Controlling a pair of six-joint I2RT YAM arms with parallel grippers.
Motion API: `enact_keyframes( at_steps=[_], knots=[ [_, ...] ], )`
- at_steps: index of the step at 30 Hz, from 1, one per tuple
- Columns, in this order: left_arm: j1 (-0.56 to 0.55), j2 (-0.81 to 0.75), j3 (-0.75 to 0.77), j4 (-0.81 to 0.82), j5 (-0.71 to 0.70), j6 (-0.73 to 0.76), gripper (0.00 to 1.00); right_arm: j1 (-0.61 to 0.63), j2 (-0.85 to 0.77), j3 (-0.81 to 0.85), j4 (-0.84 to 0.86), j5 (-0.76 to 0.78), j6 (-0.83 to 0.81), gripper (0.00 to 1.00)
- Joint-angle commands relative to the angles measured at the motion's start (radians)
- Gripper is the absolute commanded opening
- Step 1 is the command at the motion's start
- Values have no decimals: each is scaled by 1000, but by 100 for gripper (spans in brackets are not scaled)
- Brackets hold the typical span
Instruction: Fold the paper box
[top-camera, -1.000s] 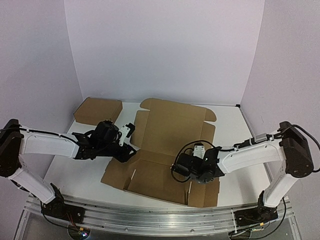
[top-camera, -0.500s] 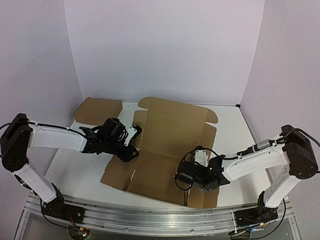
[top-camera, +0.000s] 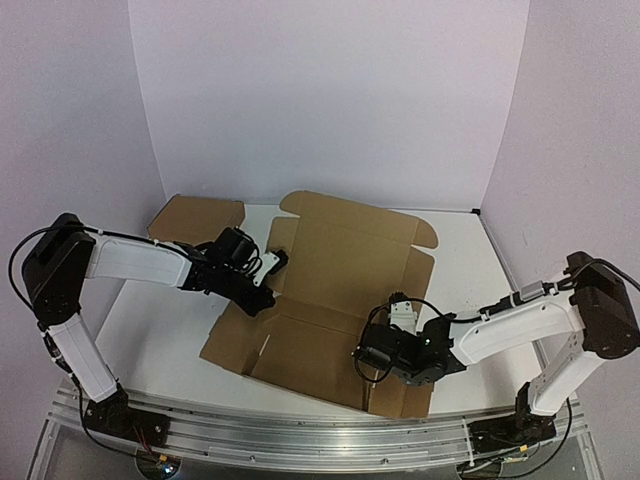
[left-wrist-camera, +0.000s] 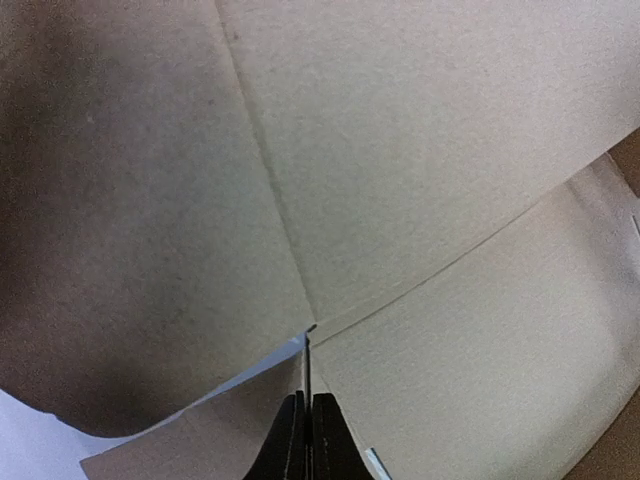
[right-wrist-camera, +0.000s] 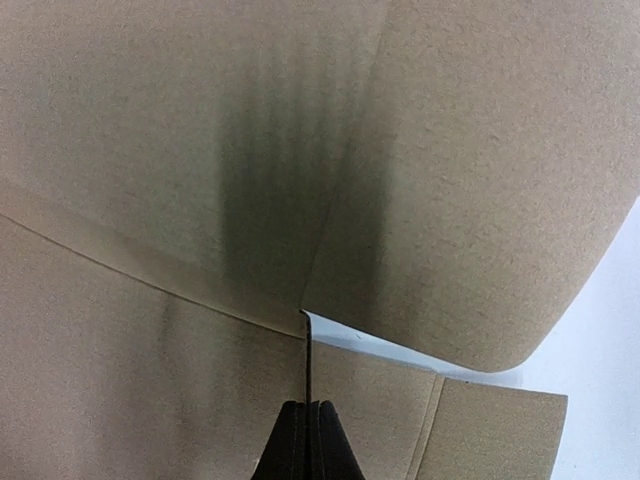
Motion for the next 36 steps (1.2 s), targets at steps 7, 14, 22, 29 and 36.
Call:
enact_keyframes(
  at_steps=[7, 14, 22, 29, 36],
  knots=[
    [-21, -13, 5, -30, 47, -48, 0, -1, -6, 1, 3, -35, -19, 0],
    [-69, -129, -206, 240, -168, -199, 0, -62, -69, 46, -1, -198, 11, 16],
    [-107, -165, -371, 516, -368, -147, 0, -168, -167, 162, -177, -461, -50, 49],
    [-162, -183, -472, 639, -430, -119, 0, -332, -328, 240, -434, -712, -47, 71],
    [-209, -173, -509, 706, -476, -96, 0, -640, -303, 133, -530, -967, -132, 60]
  ],
)
